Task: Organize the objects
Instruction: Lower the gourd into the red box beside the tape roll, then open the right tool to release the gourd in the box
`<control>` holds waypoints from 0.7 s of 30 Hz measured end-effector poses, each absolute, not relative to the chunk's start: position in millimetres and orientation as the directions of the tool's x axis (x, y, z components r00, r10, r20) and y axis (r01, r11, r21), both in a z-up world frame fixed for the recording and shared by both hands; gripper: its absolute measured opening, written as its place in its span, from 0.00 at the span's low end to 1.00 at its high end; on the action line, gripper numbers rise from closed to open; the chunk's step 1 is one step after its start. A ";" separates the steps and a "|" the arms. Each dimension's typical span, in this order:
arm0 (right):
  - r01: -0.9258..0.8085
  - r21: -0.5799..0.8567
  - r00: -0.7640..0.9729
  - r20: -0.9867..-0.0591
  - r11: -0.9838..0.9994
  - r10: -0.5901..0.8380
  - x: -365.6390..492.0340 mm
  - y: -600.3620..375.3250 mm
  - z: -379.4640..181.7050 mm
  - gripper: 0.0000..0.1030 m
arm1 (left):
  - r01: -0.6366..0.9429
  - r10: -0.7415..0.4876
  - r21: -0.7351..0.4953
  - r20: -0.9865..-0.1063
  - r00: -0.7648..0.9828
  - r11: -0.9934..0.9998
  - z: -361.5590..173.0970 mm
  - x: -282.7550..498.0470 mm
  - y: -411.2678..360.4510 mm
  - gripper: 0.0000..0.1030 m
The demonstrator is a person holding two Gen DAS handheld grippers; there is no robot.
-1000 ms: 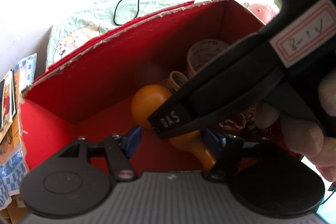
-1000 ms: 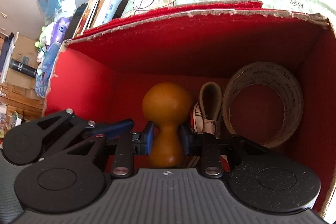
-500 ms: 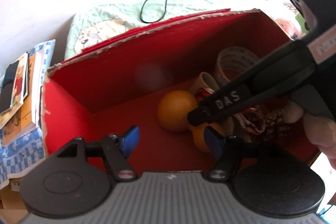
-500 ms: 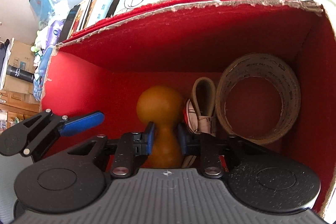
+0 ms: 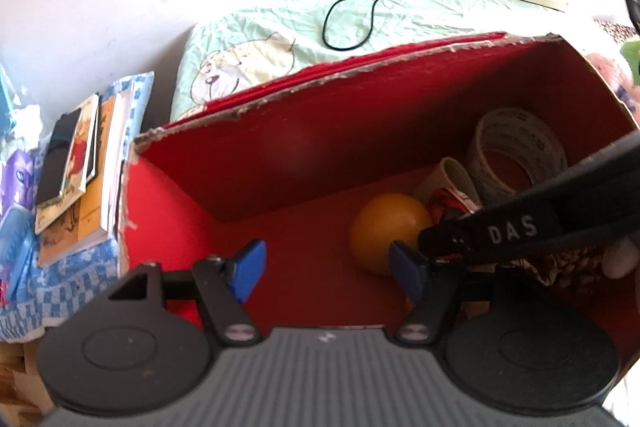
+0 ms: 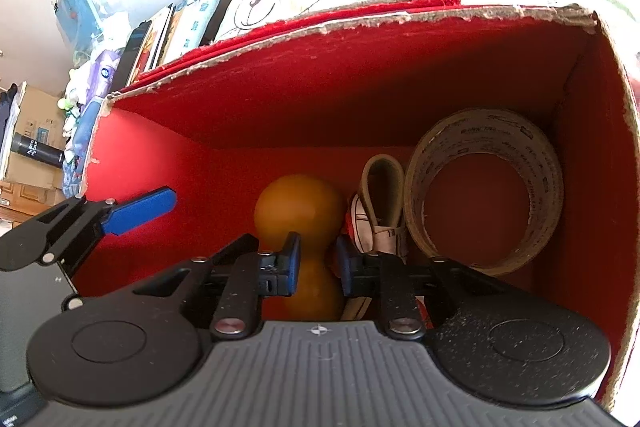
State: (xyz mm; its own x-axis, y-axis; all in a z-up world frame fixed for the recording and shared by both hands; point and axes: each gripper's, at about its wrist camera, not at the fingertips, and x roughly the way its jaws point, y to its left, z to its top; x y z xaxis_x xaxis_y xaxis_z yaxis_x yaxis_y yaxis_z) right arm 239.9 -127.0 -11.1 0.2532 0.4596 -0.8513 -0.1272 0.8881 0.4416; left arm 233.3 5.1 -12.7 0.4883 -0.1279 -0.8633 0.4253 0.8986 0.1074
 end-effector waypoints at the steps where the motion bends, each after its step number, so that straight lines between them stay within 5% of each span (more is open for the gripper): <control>1: -0.128 0.440 0.255 -0.852 0.889 0.458 239.8 -127.0 -10.9 0.19 | 0.418 -0.126 0.104 -0.864 0.487 0.903 -12.0 235.6 8.9 0.70; 21: -0.138 0.395 0.335 -0.844 0.908 0.418 233.1 -124.3 -2.4 0.17 | 0.382 -0.065 0.176 -0.839 0.541 0.907 -9.3 230.8 14.2 0.76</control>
State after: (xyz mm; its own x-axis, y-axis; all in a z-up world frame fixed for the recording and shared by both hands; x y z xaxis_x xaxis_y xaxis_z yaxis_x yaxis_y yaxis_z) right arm 233.1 -124.3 -2.4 0.3352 0.4182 -0.8443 -0.1379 0.9082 0.3951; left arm 230.8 14.2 -9.3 0.5408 -0.0651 -0.8386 0.3820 0.9073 0.1759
